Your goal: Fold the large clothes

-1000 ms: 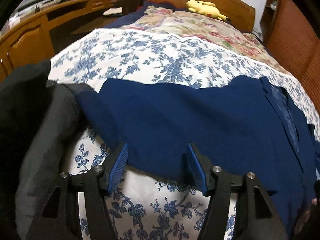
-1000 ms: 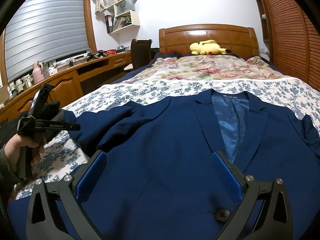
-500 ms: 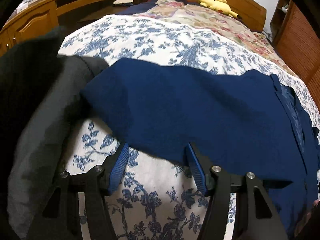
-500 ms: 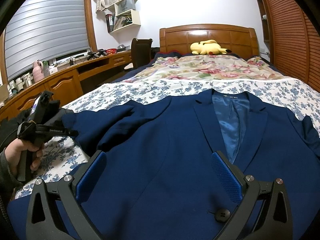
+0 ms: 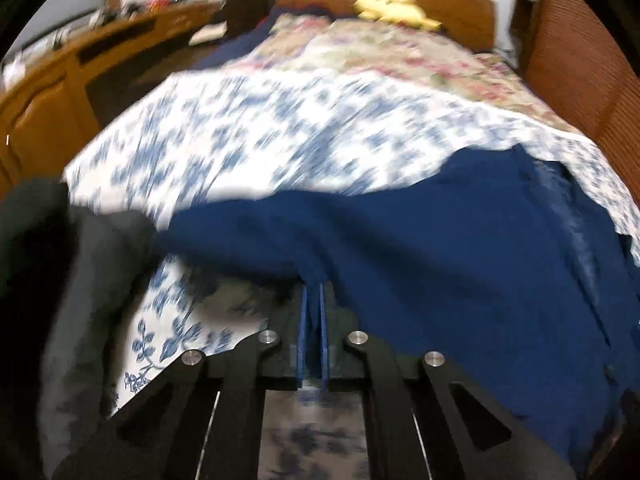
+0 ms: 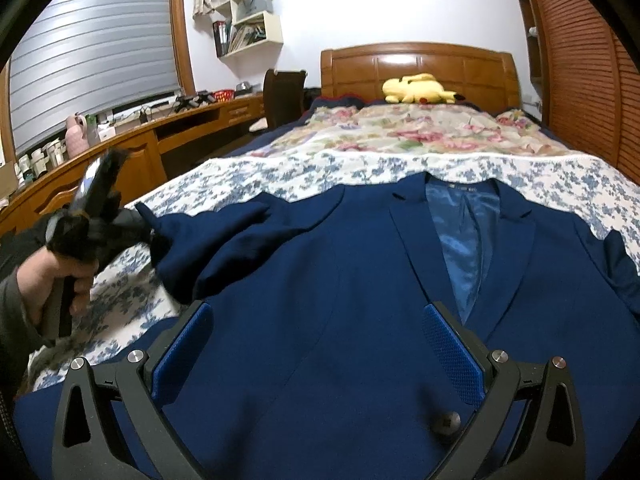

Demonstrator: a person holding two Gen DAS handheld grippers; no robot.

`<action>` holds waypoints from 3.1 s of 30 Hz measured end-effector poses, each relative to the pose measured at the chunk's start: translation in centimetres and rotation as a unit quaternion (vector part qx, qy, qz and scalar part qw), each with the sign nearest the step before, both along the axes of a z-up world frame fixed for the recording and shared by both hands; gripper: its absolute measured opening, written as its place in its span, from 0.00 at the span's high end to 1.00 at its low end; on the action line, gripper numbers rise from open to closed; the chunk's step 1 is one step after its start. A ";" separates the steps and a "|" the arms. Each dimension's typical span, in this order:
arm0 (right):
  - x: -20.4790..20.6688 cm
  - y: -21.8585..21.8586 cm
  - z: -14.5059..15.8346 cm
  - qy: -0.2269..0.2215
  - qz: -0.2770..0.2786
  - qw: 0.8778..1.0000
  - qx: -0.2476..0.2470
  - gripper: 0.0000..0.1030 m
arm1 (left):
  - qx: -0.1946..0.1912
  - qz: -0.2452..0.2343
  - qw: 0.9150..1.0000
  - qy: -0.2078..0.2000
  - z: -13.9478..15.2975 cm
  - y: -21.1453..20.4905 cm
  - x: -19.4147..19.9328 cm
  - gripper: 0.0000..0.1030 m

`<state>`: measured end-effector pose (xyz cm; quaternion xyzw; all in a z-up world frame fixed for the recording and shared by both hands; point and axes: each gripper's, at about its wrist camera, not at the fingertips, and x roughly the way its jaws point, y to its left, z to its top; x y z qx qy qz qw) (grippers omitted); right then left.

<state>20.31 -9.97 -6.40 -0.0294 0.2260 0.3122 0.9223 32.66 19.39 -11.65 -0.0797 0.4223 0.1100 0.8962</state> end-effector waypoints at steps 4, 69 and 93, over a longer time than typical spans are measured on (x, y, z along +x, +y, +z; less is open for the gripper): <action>-1.0 -1.0 0.5 0.000 0.001 1.000 -0.029 0.00 | 0.019 -0.045 0.998 -0.043 4.3 -4.5 -0.9 0.94; 1.4 -4.0 -0.1 0.087 0.175 0.975 -0.102 0.77 | 0.016 -0.112 0.984 -0.141 7.2 -11.9 -18.6 0.41; -3.7 -27.6 5.3 -0.049 -0.040 0.996 0.069 0.93 | 0.017 -0.155 0.975 -0.159 8.8 -19.8 -16.0 0.41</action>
